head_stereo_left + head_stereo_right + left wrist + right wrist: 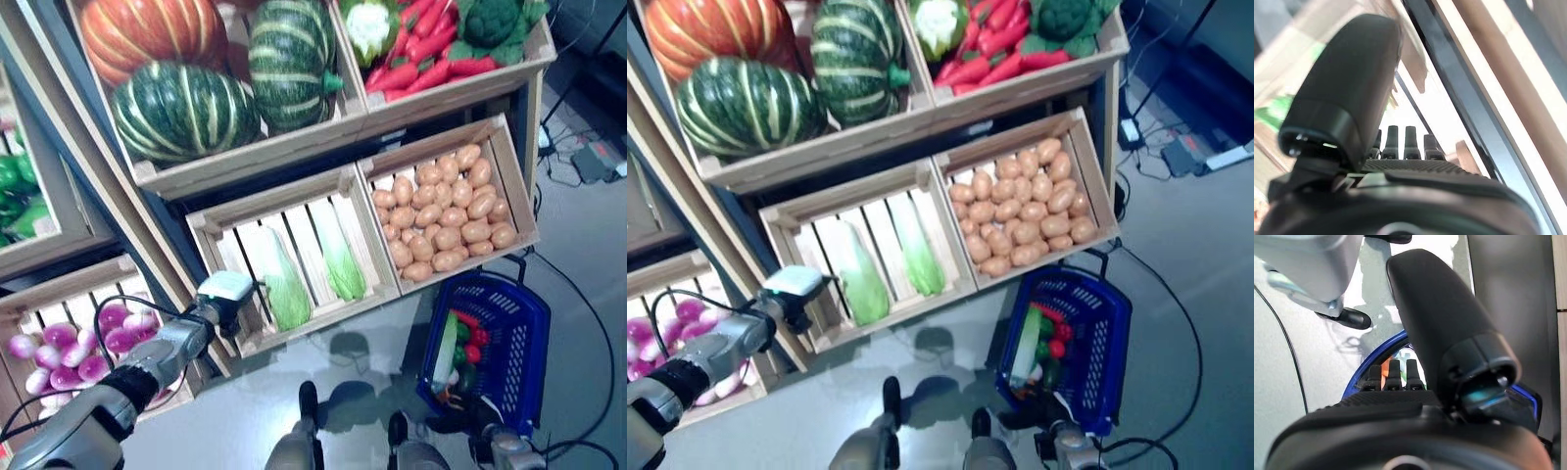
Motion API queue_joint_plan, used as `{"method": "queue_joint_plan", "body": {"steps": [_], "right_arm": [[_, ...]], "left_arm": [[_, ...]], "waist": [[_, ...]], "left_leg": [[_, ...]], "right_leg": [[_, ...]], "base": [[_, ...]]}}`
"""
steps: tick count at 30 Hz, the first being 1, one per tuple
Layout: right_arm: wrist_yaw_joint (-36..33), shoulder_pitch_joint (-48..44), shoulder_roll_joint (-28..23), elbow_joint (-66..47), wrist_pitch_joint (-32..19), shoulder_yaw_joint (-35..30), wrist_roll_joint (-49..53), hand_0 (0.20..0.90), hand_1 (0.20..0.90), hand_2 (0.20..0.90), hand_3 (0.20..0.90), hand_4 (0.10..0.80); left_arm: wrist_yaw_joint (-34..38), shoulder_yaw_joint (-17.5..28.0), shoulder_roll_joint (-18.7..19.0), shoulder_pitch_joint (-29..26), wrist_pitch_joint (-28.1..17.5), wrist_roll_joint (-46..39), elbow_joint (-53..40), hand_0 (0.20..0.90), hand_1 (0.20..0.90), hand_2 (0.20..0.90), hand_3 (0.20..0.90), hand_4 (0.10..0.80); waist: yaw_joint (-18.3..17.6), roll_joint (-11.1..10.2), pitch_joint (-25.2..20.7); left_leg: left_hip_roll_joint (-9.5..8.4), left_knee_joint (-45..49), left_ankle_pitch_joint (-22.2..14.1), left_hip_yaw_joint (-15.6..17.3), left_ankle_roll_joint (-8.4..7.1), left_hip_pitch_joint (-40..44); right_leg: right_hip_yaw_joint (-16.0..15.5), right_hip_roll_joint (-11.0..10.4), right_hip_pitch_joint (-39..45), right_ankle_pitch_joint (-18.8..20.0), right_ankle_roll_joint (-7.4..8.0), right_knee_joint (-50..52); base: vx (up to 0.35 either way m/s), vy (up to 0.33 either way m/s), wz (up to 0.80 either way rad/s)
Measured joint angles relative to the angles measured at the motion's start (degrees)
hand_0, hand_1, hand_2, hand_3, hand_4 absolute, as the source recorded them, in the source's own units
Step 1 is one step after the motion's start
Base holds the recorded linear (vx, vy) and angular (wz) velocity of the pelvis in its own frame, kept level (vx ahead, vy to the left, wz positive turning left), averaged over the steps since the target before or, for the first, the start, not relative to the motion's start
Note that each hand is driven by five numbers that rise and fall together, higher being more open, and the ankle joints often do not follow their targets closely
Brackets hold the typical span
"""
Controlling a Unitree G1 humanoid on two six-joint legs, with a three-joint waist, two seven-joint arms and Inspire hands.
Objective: Put vegetables into the basket
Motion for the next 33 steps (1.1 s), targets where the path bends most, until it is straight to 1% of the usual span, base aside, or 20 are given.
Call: {"method": "queue_joint_plan", "body": {"steps": [1,3,4,5,6,7,8,10,11,17,19,20,22,25,28,31,33], "right_arm": [[0.0,-0.9,0.0,0.1,-0.4,0.1,0.2,0.900,0.900,0.900,0.900,0.800],[0.0,-3.1,0.0,0.1,-1.7,0.4,1.9,0.900,0.900,0.900,0.900,0.800],[0.0,-4.1,0.0,0.0,-2.1,0.8,2.1,0.900,0.900,0.900,0.900,0.800],[0.0,-4.7,0.0,-0.3,-2.5,1.0,2.4,0.900,0.900,0.900,0.900,0.800],[0.0,-5.0,0.0,-0.8,-2.8,1.1,2.6,0.900,0.900,0.900,0.900,0.800],[0.0,-5.1,0.0,-1.5,-3.0,1.2,3.7,0.900,0.900,0.900,0.900,0.800],[0.0,-5.1,-0.1,-2.1,-3.0,1.2,4.5,0.900,0.900,0.900,0.900,0.800],[0.0,-5.1,-0.2,-3.8,-3.0,1.2,4.7,0.900,0.900,0.900,0.900,0.800],[0.0,-5.1,-0.7,-5.0,-3.0,1.2,4.9,0.900,0.900,0.900,0.900,0.800],[-0.4,-6.3,-2.6,-9.7,-3.1,0.9,6.8,0.900,0.900,0.900,0.900,0.800],[-0.6,-6.4,-3.6,-10.8,-3.1,0.7,6.9,0.900,0.900,0.900,0.900,0.800],[-0.6,-6.4,-3.9,-10.9,-3.1,0.7,6.9,0.900,0.900,0.900,0.900,0.800],[-0.6,-6.6,-4.1,-11.0,-3.1,0.3,8.6,0.900,0.900,0.900,0.900,0.800],[-0.6,-6.6,-4.3,-11.5,-3.1,-0.2,8.9,0.900,0.900,0.900,0.900,0.800],[-0.6,-7.1,-4.5,-12.2,-3.1,-1.1,9.2,0.900,0.900,0.900,0.900,0.800],[-0.6,-7.2,-5.3,-13.3,-3.2,-1.5,9.3,0.900,0.900,0.900,0.900,0.800],[-0.6,-7.2,-5.6,-13.4,-3.2,-1.5,9.3,0.900,0.900,0.900,0.900,0.800]], "left_arm": [[2.1,0.0,0.0,-0.9,-0.1,0.1,0.8,0.900,0.900,0.900,0.900,0.800],[9.3,0.1,-0.1,-2.4,-0.8,0.5,3.1,0.900,0.900,0.900,0.900,0.800],[12.9,0.3,-0.2,-2.7,-1.3,1.1,4.5,0.900,0.900,0.900,0.900,0.800],[15.6,0.2,-0.4,-3.3,-1.5,1.8,5.5,0.900,0.900,0.900,0.900,0.800],[17.5,0.2,-0.5,-4.0,-1.9,2.9,5.9,0.900,0.900,0.900,0.900,0.800],[19.5,0.2,-0.5,-4.5,-2.2,4.2,5.9,0.900,0.900,0.900,0.900,0.800],[21.3,0.2,-0.5,-4.7,-2.4,5.4,5.8,0.900,0.900,0.900,0.900,0.800],[23.8,0.2,-0.7,-6.1,-2.7,7.6,5.8,0.900,0.900,0.900,0.900,0.800],[24.6,0.1,-0.7,-7.0,-2.8,8.8,5.7,0.900,0.900,0.900,0.900,0.800],[27.3,0.0,-0.7,-12.3,-2.7,12.0,7.1,0.900,0.900,0.900,0.900,0.800],[28.0,0.0,-0.7,-13.6,-2.7,13.7,7.3,0.900,0.900,0.900,0.900,0.800],[28.4,0.0,-0.7,-14.0,-2.7,14.7,7.5,0.900,0.900,0.900,0.900,0.800],[29.2,-0.2,-0.6,-14.8,-2.6,16.7,8.1,0.900,0.900,0.900,0.900,0.800],[29.6,-2.7,0.6,-16.3,-2.6,19.5,8.1,0.900,0.900,0.900,0.900,0.800],[29.5,-5.7,2.3,-19.7,-2.6,22.0,7.9,0.900,0.900,0.900,0.900,0.800],[28.4,-6.8,2.7,-22.4,-2.5,23.7,7.9,0.900,0.900,0.900,0.900,0.800],[27.2,-9.2,2.7,-24.4,-2.6,25.0,7.8,0.900,0.900,0.900,0.900,0.800]], "waist": [[0.1,-0.2,1.1],[0.4,-1.2,3.6],[0.3,-1.5,4.4],[0.3,-1.7,5.1],[0.3,-1.7,5.7],[0.4,-1.9,6.5],[0.2,-1.9,6.5],[0.1,-2.7,7.2],[-0.1,-2.9,7.4],[-1.6,-4.3,8.6],[-1.6,-4.5,8.8],[-1.6,-4.5,8.8],[-1.7,-4.5,8.8],[-2.1,-4.5,8.8],[-2.7,-4.5,8.8],[-2.9,-4.5,8.8],[-3.0,-4.5,8.8]], "left_leg": [[0.02,0.6,0.0,0.0,-0.01,-0.6],[-0.35,3.0,0.1,0.0,-0.27,-3.2],[-0.46,4.2,-0.1,0.1,-0.50,-4.6],[-0.42,5.1,-0.2,0.1,-0.72,-6.1],[-0.14,6.4,-0.3,0.1,-0.54,-7.7],[0.09,7.8,-0.5,0.1,-0.70,-9.0],[0.38,9.0,-1.0,0.1,-0.93,-10.6],[0.53,12.6,-2.9,0.1,-1.35,-13.6],[0.72,14.8,-3.2,0.0,-1.15,-15.5],[0.68,21.4,-3.5,0.0,-0.91,-22.6],[0.86,22.4,-3.5,0.0,-0.91,-24.1],[0.87,22.8,-3.5,0.0,-0.92,-24.6],[0.94,23.3,-3.5,-0.1,-0.94,-25.4],[0.95,24.4,-3.5,-0.1,-1.03,-26.5],[0.90,25.1,-3.5,-0.1,-1.03,-28.5],[0.85,26.1,-3.7,0.2,-0.99,-30.1],[0.85,27.2,-4.2,0.2,-1.09,-30.9]], "right_leg": [[0.1,-0.2,-1.3,-0.8,-0.25,2.1],[1.0,-1.1,-6.5,-3.6,-0.88,9.9],[1.3,-1.9,-8.8,-4.6,-1.36,13.0],[1.6,-1.8,-10.8,-5.4,-1.83,15.5],[1.4,-2.0,-12.6,-5.9,-2.32,17.5],[1.4,-2.1,-14.2,-6.2,-2.57,19.5],[1.3,-2.1,-15.6,-6.6,-3.15,20.7],[1.3,-2.5,-18.6,-7.0,-3.59,23.6],[1.3,-2.6,-20.0,-7.5,-4.04,25.1],[2.8,-3.0,-27.4,-8.6,-3.82,32.0],[2.8,-3.0,-29.0,-8.8,-4.11,33.1],[2.9,-3.0,-29.7,-9.0,-4.50,33.7],[2.9,-3.0,-30.6,-9.1,-4.68,34.3],[3.1,-3.0,-31.8,-9.3,-4.75,35.3],[3.4,-3.0,-33.9,-9.3,-4.75,36.1],[3.9,-3.1,-35.6,-9.3,-4.52,37.0],[4.0,-3.3,-36.3,-9.5,-4.49,37.9]], "base": [[-0.100,0.014,0.09],[-0.125,0.022,0.03],[-0.124,0.025,0.00],[-0.108,0.010,0.06],[-0.100,0.018,0.06],[-0.101,0.035,0.07],[-0.091,0.053,0.02],[-0.080,0.062,0.01],[-0.064,0.063,-0.04],[-0.035,0.050,-0.04],[-0.005,0.017,0.00],[0.008,0.033,-0.01],[0.013,0.041,0.01],[0.012,0.046,-0.01],[0.010,0.049,-0.01],[0.024,0.043,-0.03],[0.025,0.037,-0.01]]}}
